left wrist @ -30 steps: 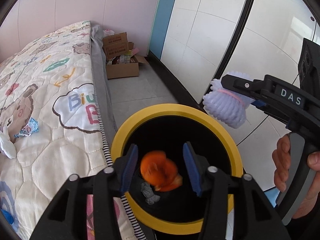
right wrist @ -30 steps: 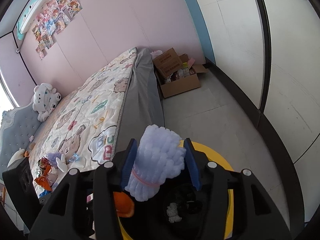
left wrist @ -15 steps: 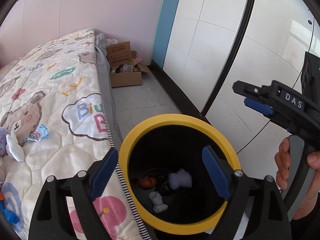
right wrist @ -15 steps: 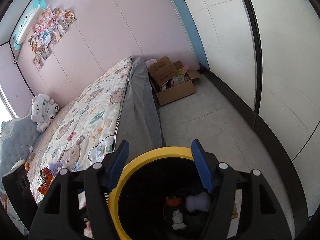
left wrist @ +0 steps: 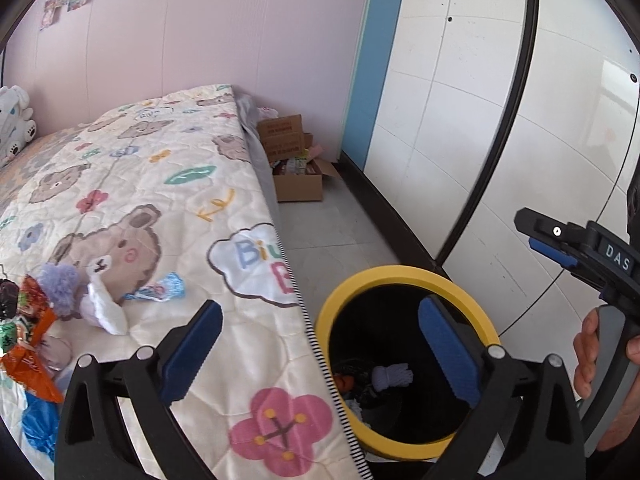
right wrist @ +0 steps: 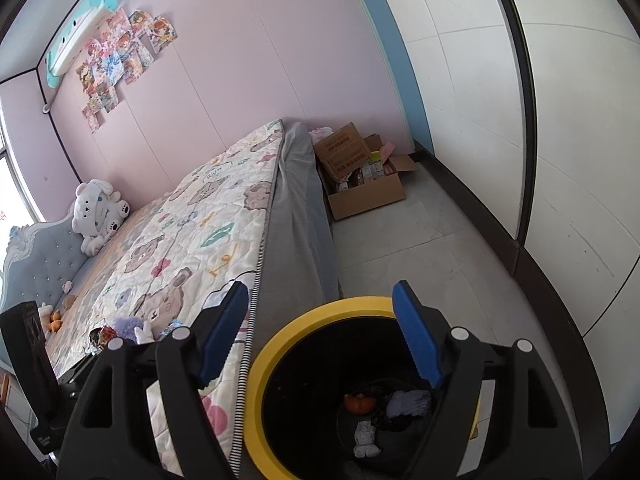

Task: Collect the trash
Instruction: 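Move both open tools back over the trash on the bed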

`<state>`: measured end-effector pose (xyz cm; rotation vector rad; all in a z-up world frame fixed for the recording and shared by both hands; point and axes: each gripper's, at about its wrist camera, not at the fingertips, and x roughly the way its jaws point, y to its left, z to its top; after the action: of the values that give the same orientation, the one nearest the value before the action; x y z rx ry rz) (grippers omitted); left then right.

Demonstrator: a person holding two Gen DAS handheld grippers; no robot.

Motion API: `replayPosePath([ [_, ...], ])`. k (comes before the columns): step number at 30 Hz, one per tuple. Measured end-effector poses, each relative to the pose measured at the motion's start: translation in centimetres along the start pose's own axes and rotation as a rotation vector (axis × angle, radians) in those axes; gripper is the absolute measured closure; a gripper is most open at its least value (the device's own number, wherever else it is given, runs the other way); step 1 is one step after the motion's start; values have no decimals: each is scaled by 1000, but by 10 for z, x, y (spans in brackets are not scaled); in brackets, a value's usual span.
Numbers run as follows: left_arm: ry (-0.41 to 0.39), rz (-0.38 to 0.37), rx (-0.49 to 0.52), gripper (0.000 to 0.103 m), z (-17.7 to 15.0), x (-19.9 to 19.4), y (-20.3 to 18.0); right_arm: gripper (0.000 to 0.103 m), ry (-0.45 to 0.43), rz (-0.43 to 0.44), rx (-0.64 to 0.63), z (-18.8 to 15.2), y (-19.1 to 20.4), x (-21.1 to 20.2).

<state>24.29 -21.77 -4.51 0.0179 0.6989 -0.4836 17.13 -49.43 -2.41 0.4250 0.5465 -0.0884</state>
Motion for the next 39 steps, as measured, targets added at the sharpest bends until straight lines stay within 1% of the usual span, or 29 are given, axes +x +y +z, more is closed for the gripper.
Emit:
replayPosePath([
  [6,-21,48,-31,8,0,-19,28,28,-2,36,-44,-3,28,-11],
  [11,-29,97,-53,8,-2,-35,54,28,3,65,-83,-7,53,-15],
  [19,-39,186,-94,8,-7,-54,101,27,22,120,-140,-13,98,-10],
  [21,-44,208,-111,8,-9,-60,114,26,28,134,-153,-15,109,-8],
  [32,-66,330,-198,8,-15,-85,189,26,64,198,-235,-26,174,17],
  [39,-74,408,-284,8,-19,-98,246,26,101,230,-297,-37,214,44],
])
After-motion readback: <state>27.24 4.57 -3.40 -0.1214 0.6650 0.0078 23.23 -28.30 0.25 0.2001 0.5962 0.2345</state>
